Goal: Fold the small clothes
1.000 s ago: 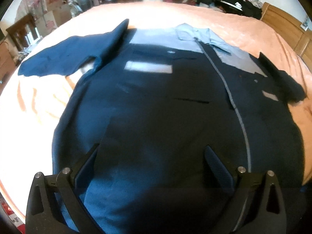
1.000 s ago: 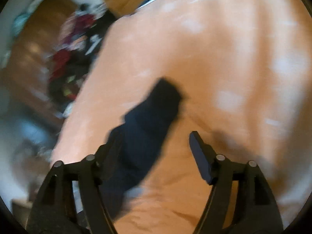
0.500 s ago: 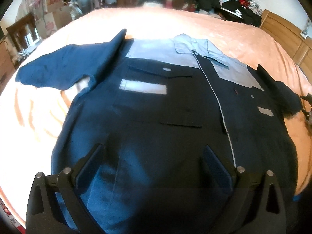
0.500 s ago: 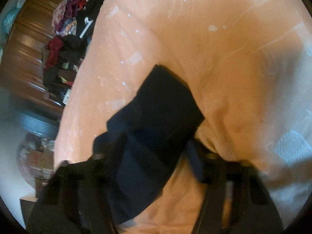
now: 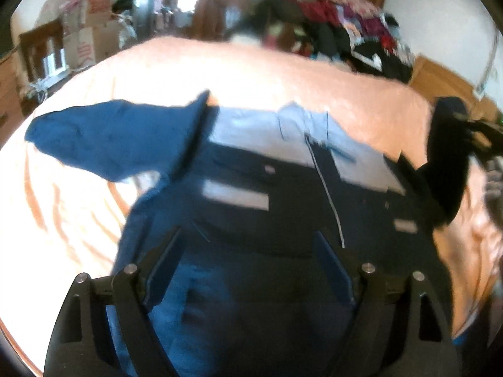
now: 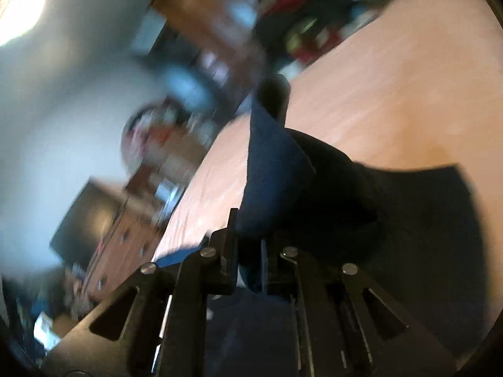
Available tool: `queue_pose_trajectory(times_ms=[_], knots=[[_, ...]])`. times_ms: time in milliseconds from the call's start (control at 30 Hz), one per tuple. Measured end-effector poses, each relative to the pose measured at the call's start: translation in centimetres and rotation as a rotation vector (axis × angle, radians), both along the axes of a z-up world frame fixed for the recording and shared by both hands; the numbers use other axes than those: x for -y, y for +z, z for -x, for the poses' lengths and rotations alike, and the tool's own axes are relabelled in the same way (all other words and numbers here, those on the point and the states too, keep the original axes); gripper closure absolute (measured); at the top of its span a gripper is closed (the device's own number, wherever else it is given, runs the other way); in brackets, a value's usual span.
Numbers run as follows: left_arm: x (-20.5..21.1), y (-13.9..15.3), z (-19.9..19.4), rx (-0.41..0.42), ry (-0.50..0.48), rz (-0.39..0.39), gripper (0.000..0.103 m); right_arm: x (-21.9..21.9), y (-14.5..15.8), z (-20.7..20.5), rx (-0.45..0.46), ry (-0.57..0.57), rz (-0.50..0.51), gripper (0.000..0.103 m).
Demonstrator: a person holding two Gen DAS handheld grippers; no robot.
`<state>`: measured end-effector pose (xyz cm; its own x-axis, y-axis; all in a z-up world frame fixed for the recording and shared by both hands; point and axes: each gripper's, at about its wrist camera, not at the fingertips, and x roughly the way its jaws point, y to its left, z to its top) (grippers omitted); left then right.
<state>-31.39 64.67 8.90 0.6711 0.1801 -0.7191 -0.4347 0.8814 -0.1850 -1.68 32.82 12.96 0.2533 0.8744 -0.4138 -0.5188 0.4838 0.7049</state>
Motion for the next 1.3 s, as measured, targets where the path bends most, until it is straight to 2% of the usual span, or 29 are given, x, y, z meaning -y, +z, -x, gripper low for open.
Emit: queue_pose_trajectory(times_ms=[67,100,133,233,300,367,433,500,567,600,633,733,867,933,1033,1200,1233,1267,1300], knots=[[-0.4,1.0,0.7,0.026,0.014,-0.012,0.017,-8.2,-2.4,1.9,-0.047,0.118,0.05,0.087],[-0.6,1.4,1.1,0.034,0.016,-0.02,0.017,-11.0,-3.7,2.9,-0.076,0.156,0.085,0.082],[-0.9,1.7,1.4,0.04,0.016,-0.025,0.016,-13.4,-4.7,4.1,-0.093,0.193,0.128,0.08],[-2.0,1.8,2.0,0.036,0.017,-0.033,0.015,-15.7,-4.5,8.7,-0.063,0.281,0.152,0.077],[-2.9,1.4,1.9,0.028,0.028,-0.019,0.015,-14.9,-3.5,10.2,-0.024,0.292,0.138,0.063],[-3.6,0.8,1.2,0.025,0.033,0.007,0.015,-11.4,-3.1,11.6,0.033,0.252,0.145,0.055],[-3.7,-0.2,-0.4,0.014,-0.002,0.048,0.015,-7.7,-3.8,12.0,0.037,0.192,0.167,0.053],[-3.2,-1.3,-2.5,-0.001,-0.067,0.097,0.016,-3.4,-5.6,11.7,0.001,0.111,0.198,0.053],[-2.8,-2.7,-5.2,-0.002,-0.137,0.196,0.023,0.7,-7.8,11.3,-0.053,0.025,0.249,0.053],[-2.7,-3.3,-6.3,-0.002,-0.155,0.233,0.031,1.6,-8.6,10.9,-0.077,0.001,0.265,0.053],[-2.7,-4.0,-7.5,-0.007,-0.161,0.258,0.038,3.4,-9.7,11.0,-0.114,-0.029,0.29,0.053],[-2.6,-5.1,-10.9,-0.009,-0.139,0.306,0.039,5.7,-11.1,11.2,-0.156,-0.064,0.314,0.053],[-3.1,-5.3,-14.1,0.018,-0.086,0.285,0.039,5.9,-11.9,11.5,-0.171,-0.068,0.311,0.052],[-3.9,-5.9,-15.4,-0.017,-0.036,0.26,0.037,5.9,-12.5,11.6,-0.176,-0.069,0.306,0.052],[-5.4,-8.0,-16.5,-0.089,0.027,0.293,0.04,6.2,-13.2,11.8,-0.178,-0.076,0.294,0.052],[-5.0,-8.8,-18.1,-0.102,0.02,0.222,0.041,6.6,-14.0,11.7,-0.176,-0.066,0.285,0.052],[-4.9,-8.9,-18.7,-0.102,0.014,0.203,0.047,6.7,-14.1,11.7,-0.177,-0.067,0.283,0.052],[-5.1,-9.0,-19.1,-0.103,0.003,0.2,0.06,6.7,-14.1,11.7,-0.179,-0.069,0.282,0.052],[-5.3,-9.2,-19.5,-0.104,-0.005,0.218,0.097,6.8,-13.9,11.7,-0.177,-0.07,0.283,0.052]])
